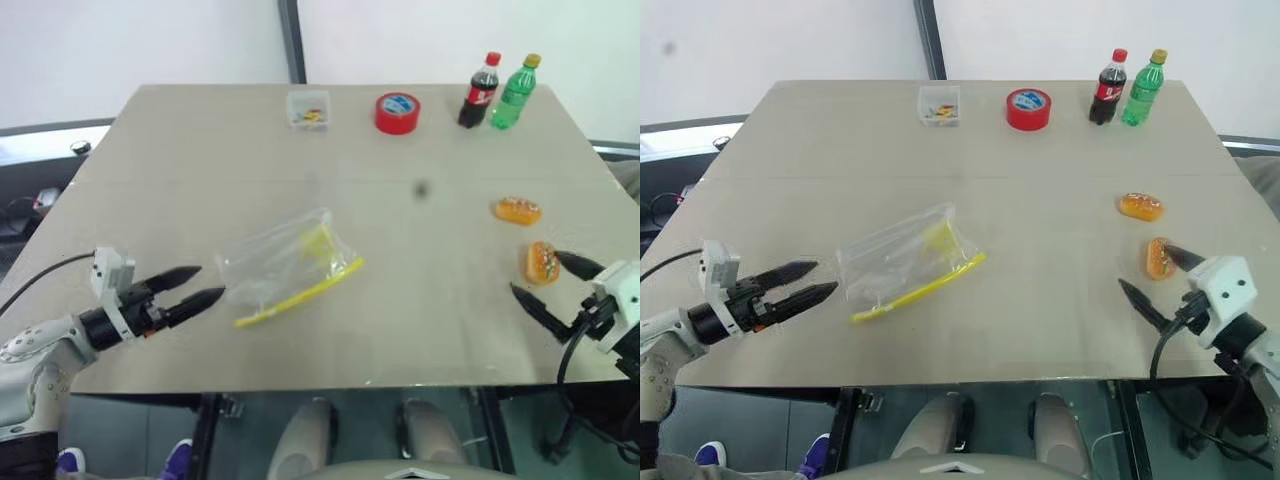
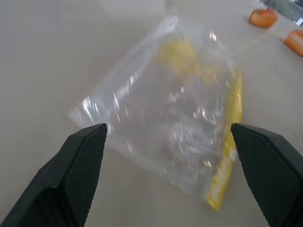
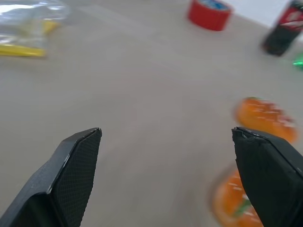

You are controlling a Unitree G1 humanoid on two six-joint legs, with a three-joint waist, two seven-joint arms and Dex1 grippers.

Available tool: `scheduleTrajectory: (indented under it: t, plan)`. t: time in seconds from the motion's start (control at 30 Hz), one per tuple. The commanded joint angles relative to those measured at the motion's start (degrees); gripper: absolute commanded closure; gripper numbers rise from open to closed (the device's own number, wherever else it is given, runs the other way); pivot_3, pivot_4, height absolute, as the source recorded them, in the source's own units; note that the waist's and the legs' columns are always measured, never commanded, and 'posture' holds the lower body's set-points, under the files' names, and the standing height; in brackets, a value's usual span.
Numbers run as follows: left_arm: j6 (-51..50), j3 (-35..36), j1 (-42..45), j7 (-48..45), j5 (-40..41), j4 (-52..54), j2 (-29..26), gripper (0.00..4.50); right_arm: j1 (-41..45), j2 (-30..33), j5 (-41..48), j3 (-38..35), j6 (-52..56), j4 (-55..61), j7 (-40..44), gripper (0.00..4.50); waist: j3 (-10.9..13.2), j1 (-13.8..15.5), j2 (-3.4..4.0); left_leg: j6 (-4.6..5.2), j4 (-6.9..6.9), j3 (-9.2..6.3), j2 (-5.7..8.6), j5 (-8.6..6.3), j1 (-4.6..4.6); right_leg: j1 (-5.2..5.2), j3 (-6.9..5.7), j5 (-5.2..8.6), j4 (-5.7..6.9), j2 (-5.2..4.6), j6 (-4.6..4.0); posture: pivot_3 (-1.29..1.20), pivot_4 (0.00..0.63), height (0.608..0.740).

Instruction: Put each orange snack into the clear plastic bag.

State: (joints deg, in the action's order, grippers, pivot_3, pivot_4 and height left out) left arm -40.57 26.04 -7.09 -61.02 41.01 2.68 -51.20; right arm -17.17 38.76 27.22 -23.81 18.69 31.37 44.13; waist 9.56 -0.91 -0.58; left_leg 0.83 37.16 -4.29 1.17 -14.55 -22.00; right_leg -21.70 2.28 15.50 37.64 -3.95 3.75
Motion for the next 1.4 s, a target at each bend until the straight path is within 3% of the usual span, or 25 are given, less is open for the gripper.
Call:
scheduleTrajectory:
  t: [0.03,0.2,0.3,0.67,0.77,0.87,1.0,1.13,1.33,1.37,1.4]
  plan:
    - [-12.56,-0.09,-0.12,-1.12,3.14,-0.78,-6.42,0.07,3.55,1.06,0.27,6.29,0.87,4.83,0.79,0.0,0.08,-0.09,-0.04,0.0,-0.01,0.01,0.0,0.0,0.02,0.0,0.01,0.0,0.01,0.01,0.0,0.0,0.15,0.74]
    - [-23.23,-0.19,5.8,0.86,6.87,-7.95,-6.07,0.07,6.09,1.96,-2.67,11.57,1.86,6.75,-0.75,0.0,0.24,0.31,0.06,0.0,0.02,-0.05,0.04,0.0,0.03,-0.03,-0.11,0.02,0.06,0.29,0.01,0.0,0.15,0.74]
    - [-27.33,-3.8,8.34,4.16,6.13,-8.22,-3.56,0.07,6.12,2.75,-3.56,12.48,1.16,7.03,-0.02,0.0,0.25,0.51,0.03,-0.01,0.02,-0.11,0.12,0.0,-0.03,-0.05,-0.15,0.0,0.01,0.25,0.03,0.0,0.15,0.74]
    - [-37.98,-7.54,22.17,11.46,8.26,-15.05,10.09,0.07,2.7,1.84,-5.12,12.72,-1.85,8.25,-0.09,0.0,-0.03,1.57,0.3,-0.01,0.11,-0.19,0.34,0.01,0.03,0.05,-0.24,-0.01,0.12,0.04,0.07,0.0,0.15,0.74]
    - [-41.74,-5.65,26.0,11.22,10.9,-19.95,14.51,0.07,1.46,1.17,-6.1,12.67,-2.42,9.07,-1.2,0.0,-0.07,1.67,0.36,-0.01,0.1,-0.19,0.42,0.01,0.04,0.05,-0.21,0.01,0.12,0.02,0.1,0.0,0.15,0.74]
    - [-42.18,-5.42,27.2,10.29,11.53,-21.86,15.59,0.07,0.68,0.47,-6.55,12.57,-2.59,9.79,-2.2,0.0,-0.13,1.47,0.25,-0.01,0.12,-0.2,0.46,0.02,0.03,0.05,-0.21,0.01,0.13,0.01,0.11,0.0,0.15,0.74]
    - [-36.51,-10.75,30.72,12.13,6.28,-26.13,19.45,0.07,-0.07,-0.32,-7.53,13.21,-2.25,11.0,-3.78,0.0,-0.27,1.8,0.37,-0.02,0.12,-0.22,0.47,0.02,0.04,0.06,-0.22,0.01,0.17,0.01,0.11,0.0,0.15,0.74]
    - [-36.92,-9.45,34.01,16.77,5.57,-29.9,24.81,1.33,-0.13,-1.08,-9.03,13.72,-2.13,12.02,-5.5,0.0,-0.64,1.94,0.51,-0.01,0.2,-0.33,0.55,0.04,0.07,0.14,-0.32,0.02,0.18,-0.08,0.12,0.0,0.15,0.74]
    - [-42.48,-0.93,35.29,24.15,10.2,-28.05,31.98,4.13,3.9,-1.02,-15.65,18.89,-1.63,12.54,-9.13,0.0,-1.02,1.89,0.86,-0.02,0.23,-0.36,0.58,0.04,0.06,0.14,-0.33,0.03,0.22,-0.08,0.16,0.0,0.15,0.74]
    - [-44.31,0.46,35.5,25.66,11.14,-26.59,33.05,4.49,5.43,-0.99,-18.91,20.77,-2.48,11.58,-10.34,0.0,-1.08,1.93,0.91,-0.01,0.24,-0.38,0.61,0.05,0.06,0.15,-0.34,0.04,0.22,-0.09,0.17,0.0,0.15,0.74]
    - [-46.19,2.17,35.92,27.37,12.03,-25.45,34.11,4.49,6.97,-1.05,-22.33,22.87,-3.43,10.53,-11.59,0.0,-1.08,1.91,0.9,-0.02,0.25,-0.41,0.61,0.05,0.07,0.16,-0.37,0.04,0.23,-0.09,0.18,0.0,0.15,0.74]
